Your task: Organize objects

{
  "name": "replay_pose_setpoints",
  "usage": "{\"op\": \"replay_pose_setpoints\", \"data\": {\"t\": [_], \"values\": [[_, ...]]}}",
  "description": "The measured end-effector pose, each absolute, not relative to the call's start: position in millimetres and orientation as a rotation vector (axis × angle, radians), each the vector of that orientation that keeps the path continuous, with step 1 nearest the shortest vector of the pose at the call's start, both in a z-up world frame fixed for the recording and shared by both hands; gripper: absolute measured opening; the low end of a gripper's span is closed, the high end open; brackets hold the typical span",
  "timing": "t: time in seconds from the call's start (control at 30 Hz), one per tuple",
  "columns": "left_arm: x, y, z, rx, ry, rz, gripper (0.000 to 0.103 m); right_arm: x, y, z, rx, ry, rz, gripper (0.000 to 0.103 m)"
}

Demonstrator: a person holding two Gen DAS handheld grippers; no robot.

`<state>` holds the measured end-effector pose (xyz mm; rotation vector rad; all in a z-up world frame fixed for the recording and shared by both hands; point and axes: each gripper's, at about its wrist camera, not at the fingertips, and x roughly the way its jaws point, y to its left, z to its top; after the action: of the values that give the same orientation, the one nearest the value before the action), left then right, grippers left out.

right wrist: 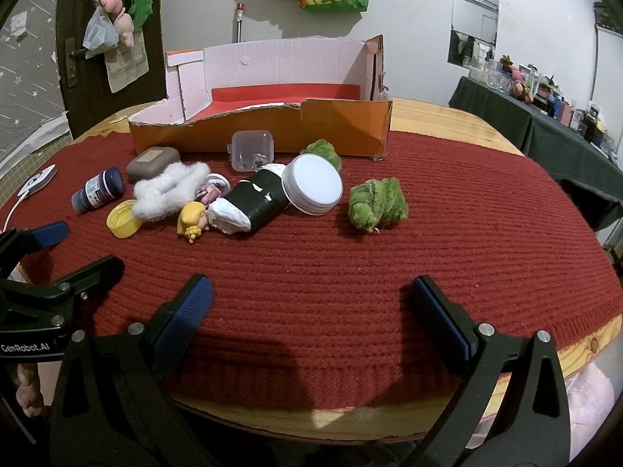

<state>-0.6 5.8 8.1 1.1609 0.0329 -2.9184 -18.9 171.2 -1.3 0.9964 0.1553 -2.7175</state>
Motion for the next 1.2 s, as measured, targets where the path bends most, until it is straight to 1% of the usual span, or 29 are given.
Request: {"op": "replay_pose_setpoints", "data": {"t": [0.53,0.67,0.77,0.9,0.97,1.2], "values": [[-2.8,5.1,10.7,1.171,0.033,-2.916,0.103,-18.6,171.4,-0.9,0.999,0.161,-2.717,0.103],[0.6,-4.9,7.0,1.176,0.046,-2.915,0.103,-24.7,168.9,-0.8,1.004,0.165,-2.713,0.103],[-1.3,-6.5,9.1,1.181,0.062,-2.918,0.102,-27.7,171.5,3.1,1.005,0.166,-2.726,0.1],[-4.3,-7.7,11.6,1.175,0.059,-2.919,0.099,-35.5,183.1,6.8,1.017,0.132,-2.732,0.091],[-5.4,-2.2,8.1,1.168,0.055,-2.922,0.093,-41.1,188.2,7.2,1.028,0.108,-2.73,0.086],[-12.5,2.9,8.5,1.161,0.043,-2.931,0.082,-56.1,196.2,9.0,1.037,0.078,-2.732,0.066]]}}
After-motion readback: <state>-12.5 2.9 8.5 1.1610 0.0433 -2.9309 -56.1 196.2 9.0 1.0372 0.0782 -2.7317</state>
